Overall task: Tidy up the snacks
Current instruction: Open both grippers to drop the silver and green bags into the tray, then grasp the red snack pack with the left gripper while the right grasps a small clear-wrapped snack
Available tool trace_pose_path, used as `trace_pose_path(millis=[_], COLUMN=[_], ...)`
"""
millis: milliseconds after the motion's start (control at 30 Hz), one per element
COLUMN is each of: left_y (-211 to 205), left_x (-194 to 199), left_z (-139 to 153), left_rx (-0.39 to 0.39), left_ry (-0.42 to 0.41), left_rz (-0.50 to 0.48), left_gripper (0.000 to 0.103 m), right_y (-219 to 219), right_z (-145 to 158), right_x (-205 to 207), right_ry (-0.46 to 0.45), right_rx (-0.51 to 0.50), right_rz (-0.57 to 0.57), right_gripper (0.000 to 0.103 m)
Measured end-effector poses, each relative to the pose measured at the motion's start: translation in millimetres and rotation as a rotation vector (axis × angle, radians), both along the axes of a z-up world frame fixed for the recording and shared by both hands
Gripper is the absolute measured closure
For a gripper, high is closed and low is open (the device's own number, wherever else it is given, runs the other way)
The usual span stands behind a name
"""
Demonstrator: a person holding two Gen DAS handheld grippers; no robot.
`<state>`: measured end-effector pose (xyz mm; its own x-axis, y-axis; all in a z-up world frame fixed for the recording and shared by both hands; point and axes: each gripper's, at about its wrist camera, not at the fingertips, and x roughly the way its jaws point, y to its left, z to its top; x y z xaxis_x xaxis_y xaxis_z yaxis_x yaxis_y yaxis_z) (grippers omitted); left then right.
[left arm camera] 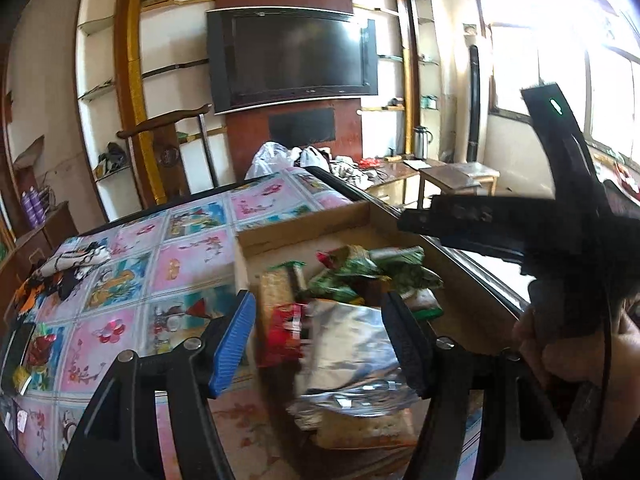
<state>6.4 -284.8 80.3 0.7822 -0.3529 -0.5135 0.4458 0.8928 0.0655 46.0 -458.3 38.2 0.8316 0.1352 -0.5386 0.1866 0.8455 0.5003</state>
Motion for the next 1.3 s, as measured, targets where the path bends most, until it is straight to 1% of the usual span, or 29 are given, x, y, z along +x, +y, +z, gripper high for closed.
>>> trace_pose_path(millis=[100, 167, 333, 433, 467, 533, 633, 667, 733, 800, 867, 933, 967, 1033, 1067, 1100, 1200, 1300], left_y=[20.8, 40.8, 87.8, 126.6, 136.9, 171.5, 237.8, 252.4, 297.2, 327.1, 359.7, 375.3, 381.5, 385.2, 385.5, 386.4, 383.3, 374.1], left_x=[7.9, 17.2, 43.6, 60.2, 65.0, 79.0, 108.4, 115.9, 142.1, 161.0, 186.8, 201.2, 209.3, 219.0, 221.1, 223.8, 222.7, 213.0], left_z=[6.0, 7.7, 5.2, 3.7, 3.9, 4.8, -0.5, -2.0, -9.9, -15.9, -25.4, -35.9, -42.7, -54.5, -59.2, -62.1, -66.6, -65.1], left_rx=[-0.017, -0.029, -0.043, -0.027, -0.031, -0.06, -0.116, -0.127, -0.136, -0.144, -0.169, -0.202, -0.204, -0.181, -0.166, -0.156, -0.124, -0.148], left_ry=[0.014, 0.028, 0.099, 0.106, 0.11, 0.134, 0.216, 0.237, 0.315, 0.367, 0.432, 0.489, 0.525, 0.557, 0.561, 0.565, 0.567, 0.603], left_rz=[0.033, 0.079, 0.161, 0.246, 0.269, 0.351, 0.512, 0.536, 0.598, 0.64, 0.674, 0.674, 0.677, 0.679, 0.697, 0.704, 0.699, 0.65], left_gripper=[0.035, 0.035, 0.035, 0.035, 0.035, 0.034, 0.035, 0.034, 0.035, 0.035, 0.044, 0.053, 0.059, 0.059, 0.061, 0.061, 0.063, 0.063], right_y=[1.4, 2.9, 10.3, 13.8, 15.1, 18.9, 24.8, 25.8, 25.8, 24.4, 25.8, 27.5, 27.8, 27.0, 26.1, 25.9, 26.8, 28.1], right_z=[2.8, 3.9, 9.5, 11.1, 11.4, 11.6, 11.5, 11.6, 12.3, 12.2, 11.7, 11.9, 11.7, 10.8, 10.0, 10.0, 9.9, 10.2], right_x=[-0.7, -0.6, -1.9, -1.8, -1.9, -1.1, 0.3, 0.7, -0.2, -0.4, 1.0, 1.8, 2.2, 2.8, 3.5, 3.5, 3.5, 3.2], right_ry=[-0.021, -0.028, -0.058, -0.075, -0.079, -0.083, -0.081, -0.082, -0.088, -0.091, -0.09, -0.088, -0.087, -0.085, -0.082, -0.08, -0.079, -0.079], right_rx=[-0.004, -0.009, -0.04, -0.046, -0.048, -0.059, -0.083, -0.087, -0.087, -0.084, -0.084, -0.091, -0.094, -0.096, -0.093, -0.09, -0.088, -0.09], right_rz=[0.003, 0.01, 0.023, 0.031, 0.034, 0.043, 0.054, 0.056, 0.053, 0.048, 0.053, 0.058, 0.06, 0.058, 0.057, 0.059, 0.064, 0.069], right_gripper=[0.05, 0.05, 0.05, 0.049, 0.049, 0.049, 0.048, 0.048, 0.048, 0.047, 0.046, 0.046, 0.046, 0.046, 0.046, 0.046, 0.046, 0.046])
